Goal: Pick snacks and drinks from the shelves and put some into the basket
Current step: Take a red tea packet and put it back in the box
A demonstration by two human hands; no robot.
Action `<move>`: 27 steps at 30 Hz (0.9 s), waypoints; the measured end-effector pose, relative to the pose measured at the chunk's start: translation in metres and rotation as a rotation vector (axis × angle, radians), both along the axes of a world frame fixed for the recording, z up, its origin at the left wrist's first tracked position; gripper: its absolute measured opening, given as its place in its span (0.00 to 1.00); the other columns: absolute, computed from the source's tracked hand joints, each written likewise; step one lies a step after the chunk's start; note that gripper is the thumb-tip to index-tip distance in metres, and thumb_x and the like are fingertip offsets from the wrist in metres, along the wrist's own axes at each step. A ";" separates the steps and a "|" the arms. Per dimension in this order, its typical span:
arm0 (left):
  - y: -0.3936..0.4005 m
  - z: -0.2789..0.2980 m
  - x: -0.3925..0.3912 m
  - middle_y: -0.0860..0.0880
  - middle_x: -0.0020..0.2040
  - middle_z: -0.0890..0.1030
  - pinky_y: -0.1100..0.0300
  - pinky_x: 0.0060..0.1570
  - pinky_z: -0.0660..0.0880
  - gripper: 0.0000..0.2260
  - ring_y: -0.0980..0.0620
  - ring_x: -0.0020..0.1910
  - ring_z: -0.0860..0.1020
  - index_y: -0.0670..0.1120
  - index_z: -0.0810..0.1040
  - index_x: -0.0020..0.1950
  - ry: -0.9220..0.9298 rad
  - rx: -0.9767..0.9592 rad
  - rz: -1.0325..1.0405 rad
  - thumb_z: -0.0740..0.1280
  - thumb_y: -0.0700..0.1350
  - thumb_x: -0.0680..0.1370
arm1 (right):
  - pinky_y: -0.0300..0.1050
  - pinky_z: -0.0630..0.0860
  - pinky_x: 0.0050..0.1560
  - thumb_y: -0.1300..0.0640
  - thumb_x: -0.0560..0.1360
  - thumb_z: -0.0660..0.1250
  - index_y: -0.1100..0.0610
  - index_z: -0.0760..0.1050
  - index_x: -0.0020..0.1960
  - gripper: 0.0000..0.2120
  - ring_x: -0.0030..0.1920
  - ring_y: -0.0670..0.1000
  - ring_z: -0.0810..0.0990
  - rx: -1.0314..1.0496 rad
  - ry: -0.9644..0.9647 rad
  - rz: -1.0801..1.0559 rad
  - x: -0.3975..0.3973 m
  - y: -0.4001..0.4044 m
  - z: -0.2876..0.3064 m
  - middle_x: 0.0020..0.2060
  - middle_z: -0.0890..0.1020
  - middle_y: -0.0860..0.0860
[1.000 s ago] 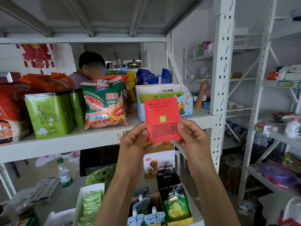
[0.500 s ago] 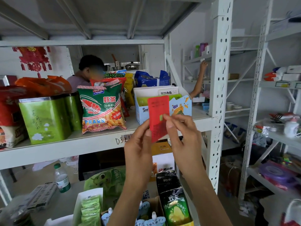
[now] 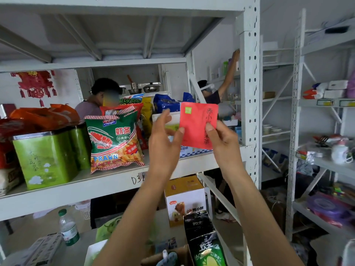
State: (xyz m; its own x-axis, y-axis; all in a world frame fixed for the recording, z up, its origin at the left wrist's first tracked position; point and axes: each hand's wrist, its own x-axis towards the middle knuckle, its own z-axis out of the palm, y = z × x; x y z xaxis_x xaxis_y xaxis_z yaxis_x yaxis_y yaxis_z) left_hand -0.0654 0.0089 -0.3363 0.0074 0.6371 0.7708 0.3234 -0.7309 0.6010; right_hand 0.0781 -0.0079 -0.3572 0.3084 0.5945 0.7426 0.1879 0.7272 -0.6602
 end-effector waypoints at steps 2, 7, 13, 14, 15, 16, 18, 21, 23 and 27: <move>0.019 0.021 0.002 0.54 0.55 0.79 0.73 0.42 0.74 0.23 0.63 0.47 0.77 0.49 0.66 0.75 0.016 -0.060 -0.064 0.67 0.43 0.80 | 0.48 0.78 0.39 0.59 0.82 0.61 0.56 0.75 0.55 0.05 0.42 0.49 0.80 0.035 -0.017 0.010 0.006 0.010 0.013 0.46 0.82 0.56; 0.061 0.047 0.014 0.49 0.40 0.82 0.47 0.50 0.79 0.06 0.49 0.44 0.81 0.48 0.78 0.49 0.076 0.027 -0.029 0.68 0.37 0.78 | 0.57 0.79 0.43 0.56 0.79 0.63 0.52 0.72 0.61 0.11 0.46 0.57 0.82 0.108 -0.099 -0.116 0.023 0.044 0.044 0.45 0.83 0.57; 0.092 0.058 0.027 0.46 0.43 0.82 0.49 0.49 0.79 0.04 0.45 0.46 0.82 0.44 0.79 0.45 0.143 -0.021 0.011 0.68 0.37 0.77 | 0.60 0.78 0.51 0.58 0.76 0.64 0.54 0.75 0.55 0.08 0.48 0.53 0.81 -0.024 -0.201 -0.267 0.047 0.087 0.063 0.46 0.82 0.51; 0.095 0.059 0.028 0.47 0.41 0.82 0.51 0.49 0.79 0.04 0.45 0.46 0.82 0.44 0.79 0.46 0.172 -0.033 0.028 0.68 0.36 0.77 | 0.60 0.78 0.51 0.59 0.77 0.65 0.55 0.75 0.55 0.07 0.48 0.53 0.81 -0.049 -0.224 -0.291 0.050 0.093 0.063 0.46 0.82 0.51; 0.096 0.059 0.029 0.47 0.39 0.82 0.51 0.47 0.79 0.06 0.45 0.44 0.82 0.45 0.78 0.50 0.209 -0.043 0.042 0.68 0.35 0.77 | 0.61 0.78 0.50 0.60 0.77 0.65 0.55 0.75 0.56 0.08 0.47 0.53 0.81 -0.070 -0.250 -0.315 0.054 0.097 0.061 0.45 0.82 0.51; 0.097 0.059 0.030 0.47 0.38 0.83 0.51 0.46 0.79 0.11 0.46 0.42 0.82 0.45 0.77 0.57 0.252 -0.055 0.059 0.68 0.35 0.76 | 0.61 0.78 0.49 0.60 0.77 0.65 0.54 0.75 0.58 0.10 0.46 0.54 0.81 -0.085 -0.272 -0.328 0.057 0.100 0.059 0.44 0.82 0.50; 0.096 0.059 0.032 0.47 0.37 0.83 0.53 0.45 0.79 0.24 0.49 0.40 0.81 0.48 0.69 0.70 0.351 -0.075 0.097 0.68 0.35 0.76 | 0.60 0.79 0.49 0.61 0.77 0.65 0.46 0.72 0.64 0.18 0.45 0.54 0.82 -0.122 -0.298 -0.344 0.062 0.104 0.055 0.40 0.81 0.47; 0.092 0.058 0.034 0.48 0.40 0.82 0.52 0.49 0.78 0.30 0.48 0.44 0.82 0.50 0.66 0.74 0.481 -0.074 0.112 0.71 0.36 0.75 | 0.58 0.79 0.50 0.63 0.75 0.66 0.37 0.67 0.65 0.27 0.45 0.51 0.82 -0.175 -0.351 -0.385 0.070 0.106 0.049 0.37 0.82 0.45; 0.090 0.057 0.035 0.45 0.46 0.83 0.49 0.53 0.78 0.25 0.45 0.49 0.82 0.48 0.72 0.69 0.522 -0.100 0.102 0.72 0.36 0.74 | 0.57 0.80 0.48 0.64 0.75 0.66 0.39 0.72 0.60 0.23 0.45 0.51 0.83 -0.231 -0.394 -0.392 0.074 0.108 0.046 0.37 0.83 0.45; 0.091 0.055 0.037 0.44 0.54 0.83 0.48 0.56 0.78 0.15 0.45 0.53 0.81 0.48 0.77 0.62 0.608 -0.164 0.175 0.71 0.39 0.76 | 0.57 0.79 0.51 0.65 0.76 0.64 0.49 0.78 0.51 0.12 0.46 0.52 0.83 -0.278 -0.414 -0.437 0.072 0.107 0.047 0.39 0.82 0.44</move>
State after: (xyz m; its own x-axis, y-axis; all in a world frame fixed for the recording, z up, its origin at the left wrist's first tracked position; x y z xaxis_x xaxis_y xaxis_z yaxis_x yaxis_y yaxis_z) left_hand -0.0282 0.1000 -0.2813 0.2970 0.7773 0.5546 0.7465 -0.5512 0.3728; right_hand 0.1504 0.0990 -0.3099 0.2867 0.6659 0.6887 0.7057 0.3394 -0.6219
